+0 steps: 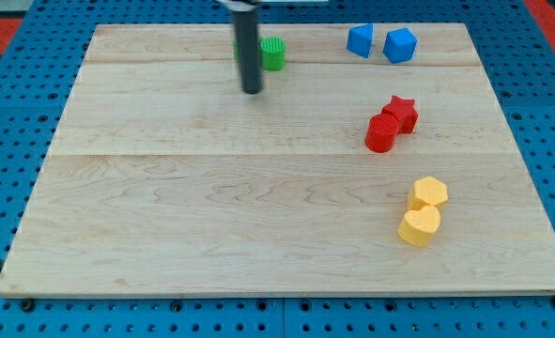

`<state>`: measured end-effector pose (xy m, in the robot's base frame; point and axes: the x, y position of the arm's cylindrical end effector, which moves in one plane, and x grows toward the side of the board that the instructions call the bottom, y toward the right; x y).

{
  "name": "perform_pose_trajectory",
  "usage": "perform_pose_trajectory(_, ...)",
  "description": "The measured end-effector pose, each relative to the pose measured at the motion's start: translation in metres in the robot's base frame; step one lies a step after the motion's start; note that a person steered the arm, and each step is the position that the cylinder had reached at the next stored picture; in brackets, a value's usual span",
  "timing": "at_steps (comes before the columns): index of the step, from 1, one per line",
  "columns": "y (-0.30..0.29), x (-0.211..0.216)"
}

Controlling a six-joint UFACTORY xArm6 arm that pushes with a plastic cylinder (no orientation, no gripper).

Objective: Slide the blue cube into the blue triangle

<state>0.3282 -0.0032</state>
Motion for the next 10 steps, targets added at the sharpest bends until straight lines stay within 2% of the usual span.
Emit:
perform_pose_trajectory(2,0.045,0.000)
perform_pose_trajectory(4,0.177,0.012)
perform_pose_trajectory(5,0.230,-0.017)
perform_pose_trajectory(6,0.239,-0.041)
perform_pose_trajectory(7,0.217,-0.051)
perform_pose_trajectory(8,0.236,-0.072)
perform_pose_trajectory(9,0.223,-0.081)
perform_pose_trajectory(10,0.178,-0.089)
